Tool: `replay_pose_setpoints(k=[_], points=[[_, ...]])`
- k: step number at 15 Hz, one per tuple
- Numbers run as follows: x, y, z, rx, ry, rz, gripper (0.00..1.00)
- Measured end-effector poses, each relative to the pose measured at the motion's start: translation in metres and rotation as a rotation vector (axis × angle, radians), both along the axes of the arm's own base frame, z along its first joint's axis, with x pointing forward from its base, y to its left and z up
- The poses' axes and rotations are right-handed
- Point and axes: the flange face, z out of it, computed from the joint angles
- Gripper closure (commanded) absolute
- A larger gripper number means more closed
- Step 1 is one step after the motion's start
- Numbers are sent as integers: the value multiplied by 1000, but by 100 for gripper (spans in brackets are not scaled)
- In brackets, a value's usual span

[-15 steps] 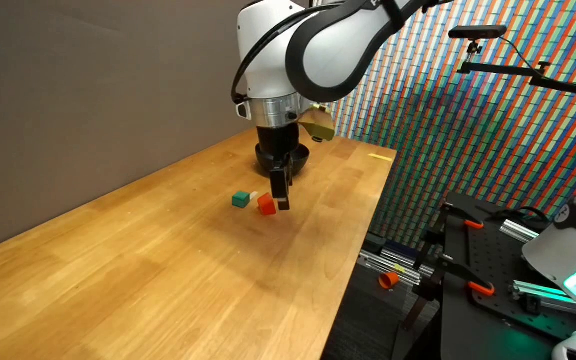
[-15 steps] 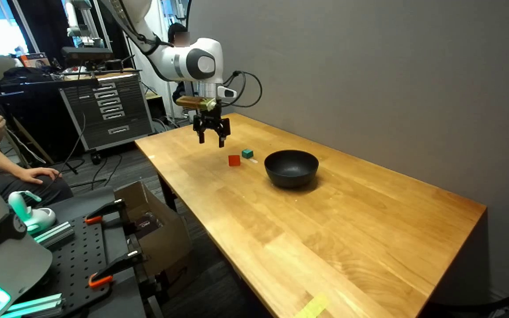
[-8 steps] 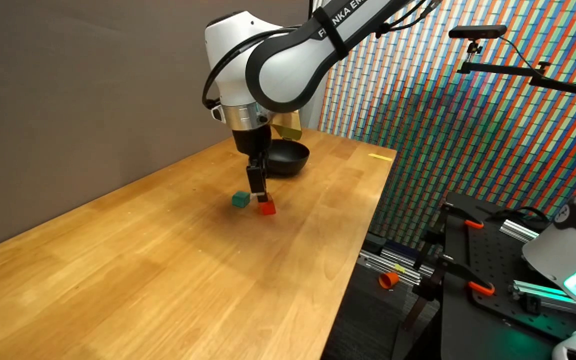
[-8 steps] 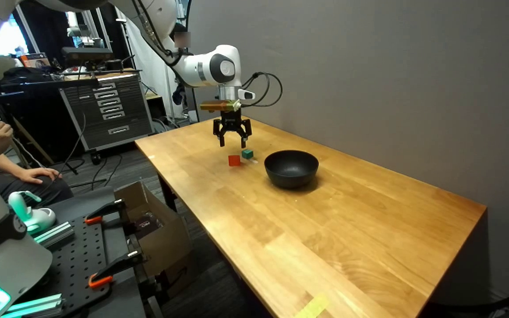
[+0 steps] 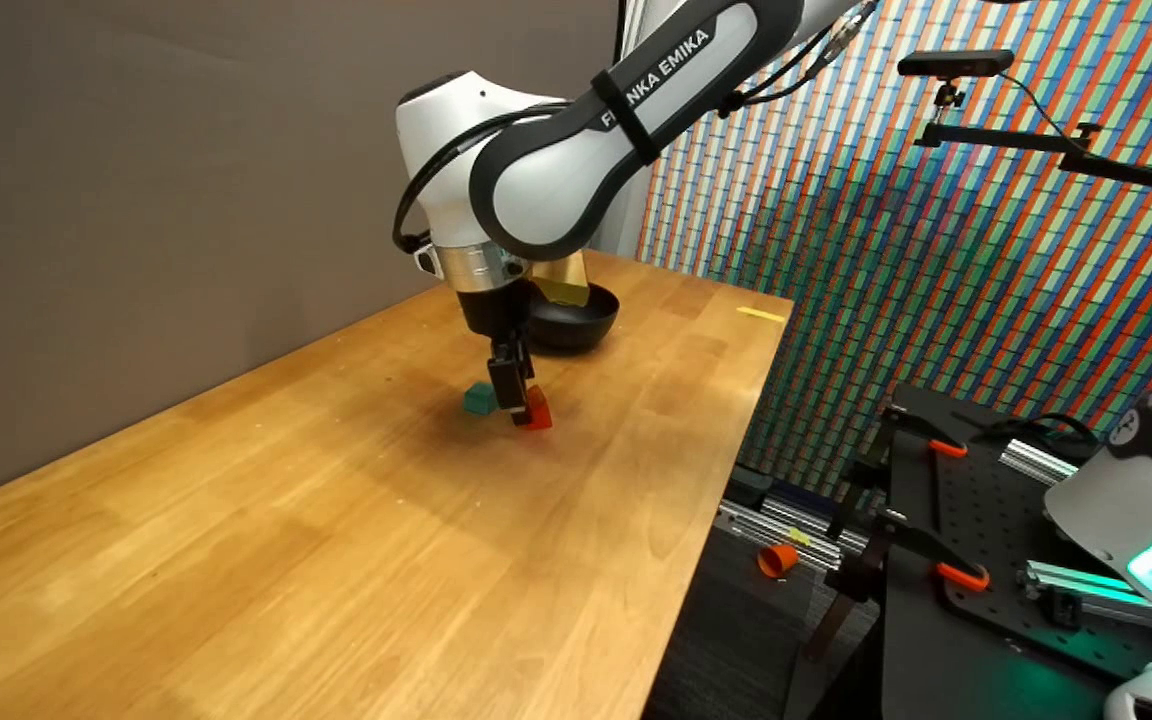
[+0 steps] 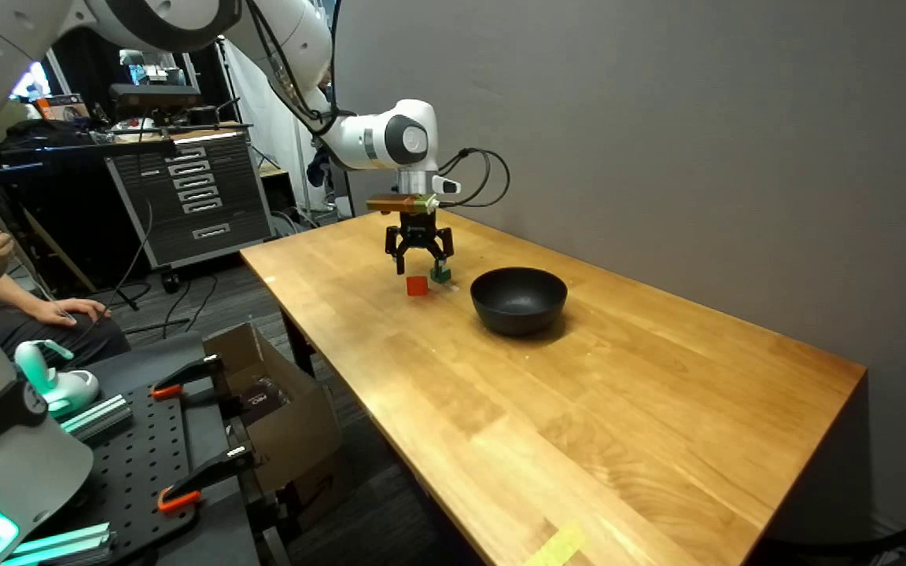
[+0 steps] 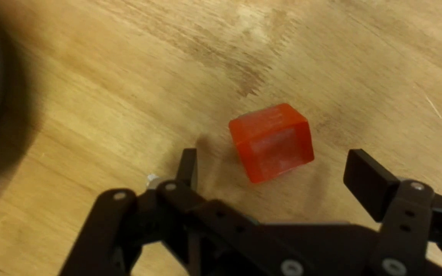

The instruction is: Put the blocks in the bowl

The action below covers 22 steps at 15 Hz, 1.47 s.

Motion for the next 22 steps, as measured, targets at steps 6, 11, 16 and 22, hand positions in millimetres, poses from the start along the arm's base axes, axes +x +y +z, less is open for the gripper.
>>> replay_pose_setpoints(k=[6,11,16,22], points=[[0,-6,-2,-14,13,-8,80],[9,-14,21,-37,-37,-45,80],[26,-41,95,-172,-229,-157,80],[34,-95,114,-362,-370,-297,22]])
